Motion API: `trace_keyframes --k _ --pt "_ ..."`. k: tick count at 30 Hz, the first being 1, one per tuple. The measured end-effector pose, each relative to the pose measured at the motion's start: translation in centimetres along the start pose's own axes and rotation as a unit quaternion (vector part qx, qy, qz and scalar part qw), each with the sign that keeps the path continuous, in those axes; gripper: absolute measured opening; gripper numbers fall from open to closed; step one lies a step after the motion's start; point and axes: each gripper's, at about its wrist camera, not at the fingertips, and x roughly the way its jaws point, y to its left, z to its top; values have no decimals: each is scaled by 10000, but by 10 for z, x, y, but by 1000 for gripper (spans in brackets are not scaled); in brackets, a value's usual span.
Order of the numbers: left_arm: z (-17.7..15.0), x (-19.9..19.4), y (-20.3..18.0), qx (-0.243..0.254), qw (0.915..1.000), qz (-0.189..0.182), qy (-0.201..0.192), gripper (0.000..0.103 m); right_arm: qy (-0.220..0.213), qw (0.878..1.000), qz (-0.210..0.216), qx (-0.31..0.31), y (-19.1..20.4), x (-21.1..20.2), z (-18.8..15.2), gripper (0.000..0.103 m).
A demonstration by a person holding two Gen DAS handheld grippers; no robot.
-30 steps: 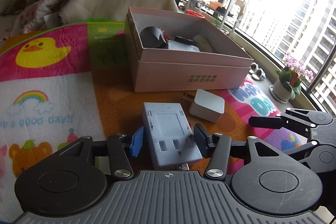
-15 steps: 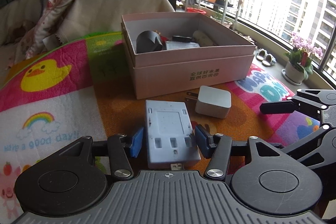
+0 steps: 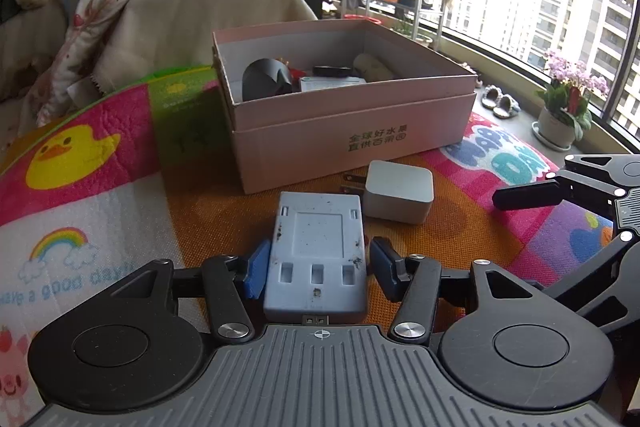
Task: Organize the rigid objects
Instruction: 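Grasp the white plug adapter with the right tool while the left holds the charger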
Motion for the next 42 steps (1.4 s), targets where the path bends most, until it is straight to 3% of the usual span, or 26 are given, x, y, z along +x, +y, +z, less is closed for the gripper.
trace_keyframes --k 2,6,10,12,15,19,27,32,34,37,40,42 --pt "1 2 1 -34 10000 -13 -19 58 15 10000 18 -18 0 1 0 89" --pt "1 5 1 -27 9999 -32 -94 59 172 9995 209 -134 1 5 2 103" --pt "-4 1 3 184 9996 -160 -117 60 290 9990 260 -195 1 7 5 103" --pt "-7 -4 10 63 9996 -235 -122 53 293 9990 272 -190 0 7 5 103" --pt "-12 -12 27 -416 9983 -386 -162 54 267 9991 262 -197 1 6 4 103" --pt "-17 -21 36 -505 9987 1 -104 53 242 9992 258 -195 1 5 3 103" --pt "-18 -22 29 -349 9992 202 -55 53 257 9994 190 -128 -1 22 20 103" --pt "-19 -23 32 -437 9989 146 -44 54 140 9995 -183 205 -7 46 44 87" --pt "-19 -23 33 -513 9986 114 -42 54 92 9995 -259 130 -4 50 50 65" --pt "-19 -23 34 -506 9987 97 -46 54 66 9998 -167 10 2 47 51 42" --pt "-19 -23 30 -355 9992 176 -48 54 44 9998 -185 -94 6 40 45 33" --pt "-18 -22 28 -336 9992 232 -24 54 45 9998 -173 -96 5 34 40 33"
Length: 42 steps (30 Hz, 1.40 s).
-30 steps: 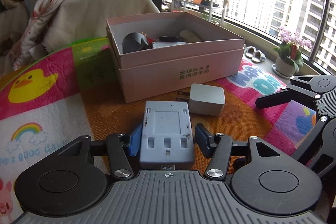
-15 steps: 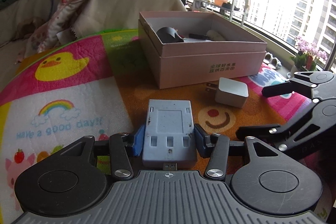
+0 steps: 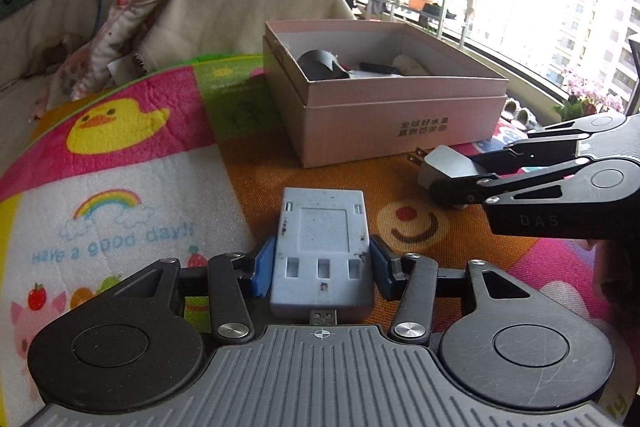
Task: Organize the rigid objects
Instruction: 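Grasp the white plug adapter with the right tool while the left holds the charger, then carry charger and plug adapter into the pink box and open both tools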
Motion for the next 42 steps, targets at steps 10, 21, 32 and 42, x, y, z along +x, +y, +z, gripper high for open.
trace_keyframes --k 10,21,32,42 --pt "2 -1 -10 174 9998 -33 42 53 -38 9999 -123 -82 -2 -27 -24 33" --pt "1 -48 -39 820 9925 -849 -320 53 -113 9998 -25 179 -21 -75 -32 33" --pt "212 -8 -15 531 9825 -985 -1487 53 -1772 9810 -521 595 -75 -110 86 33" --pt "205 134 3 195 9971 -714 -166 52 -1154 9919 -399 360 -63 -2 93 39"
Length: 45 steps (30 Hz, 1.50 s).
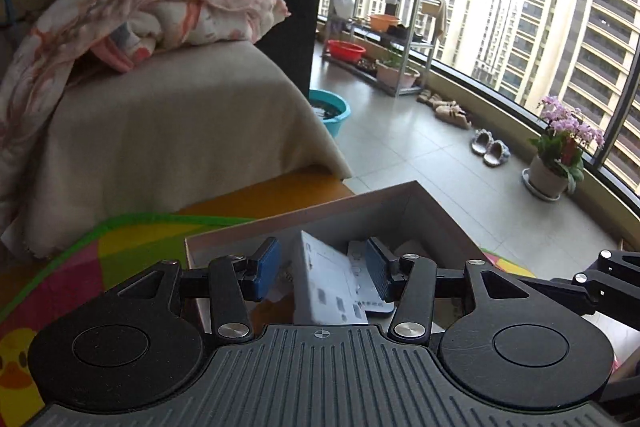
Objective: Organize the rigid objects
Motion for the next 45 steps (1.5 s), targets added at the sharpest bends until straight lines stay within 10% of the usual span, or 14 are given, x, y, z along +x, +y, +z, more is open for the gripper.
trace_keyframes --k 11,22,26,31,45 --pt "-73 -141 -8 77 9935 395 -1063 51 -133 9989 -455 -34 29 -45 -42 69" --pt "-209 -164 -19 -151 9892 1457 54 52 940 9937 -561 238 73 -46 -94 80" --pt "-213 -155 -22 -436 9914 1231 -100 56 1247 9883 -786 385 70 -30 -104 93" --pt "-211 -143 -33 -425 9940 1008 -40 92 1307 9829 -975 851 53 -27 -109 103" --pt "-201 -127 -34 -868 9779 1895 -151 95 989 9867 -1011 801 51 -32 -115 103"
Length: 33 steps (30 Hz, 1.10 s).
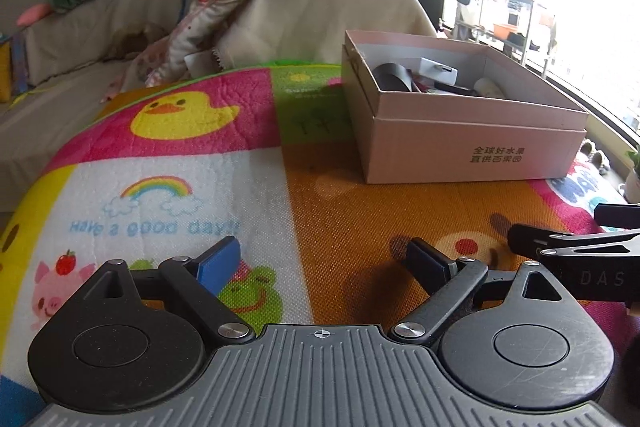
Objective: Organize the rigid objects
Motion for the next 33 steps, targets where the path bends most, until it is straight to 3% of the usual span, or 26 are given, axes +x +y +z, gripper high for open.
trace_keyframes --k 33 --pt "1 3 -1 -1 10000 39 1 97 -46 10000 -48 29 0 0 -2 103"
